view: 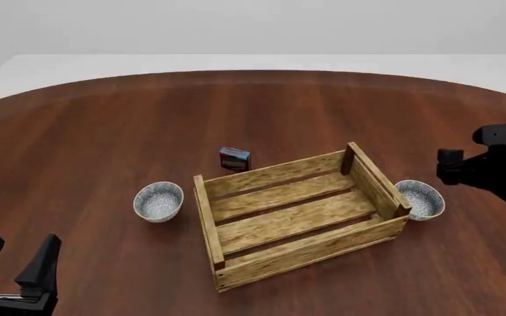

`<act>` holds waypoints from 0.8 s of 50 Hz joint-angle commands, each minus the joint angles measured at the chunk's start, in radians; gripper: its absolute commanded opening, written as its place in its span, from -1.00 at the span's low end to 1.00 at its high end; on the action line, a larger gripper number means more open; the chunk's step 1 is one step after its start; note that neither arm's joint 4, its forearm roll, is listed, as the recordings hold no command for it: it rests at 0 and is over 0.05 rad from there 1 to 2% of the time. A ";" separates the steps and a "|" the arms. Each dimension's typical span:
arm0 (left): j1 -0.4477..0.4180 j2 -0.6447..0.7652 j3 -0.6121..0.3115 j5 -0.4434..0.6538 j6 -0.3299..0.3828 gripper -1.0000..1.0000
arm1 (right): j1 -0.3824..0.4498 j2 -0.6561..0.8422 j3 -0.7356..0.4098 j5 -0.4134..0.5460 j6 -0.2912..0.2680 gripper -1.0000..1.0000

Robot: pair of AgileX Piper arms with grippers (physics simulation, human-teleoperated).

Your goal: Stack the right bowl on the left bowl and place them in the tray.

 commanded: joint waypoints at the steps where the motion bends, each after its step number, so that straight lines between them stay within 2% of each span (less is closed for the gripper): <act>1: 0.003 -0.004 0.000 0.004 0.000 1.00 | -0.014 0.055 -0.016 -0.018 -0.003 1.00; 40: 0.005 -0.071 -0.002 0.065 0.001 1.00 | -0.053 0.301 -0.005 -0.170 -0.015 1.00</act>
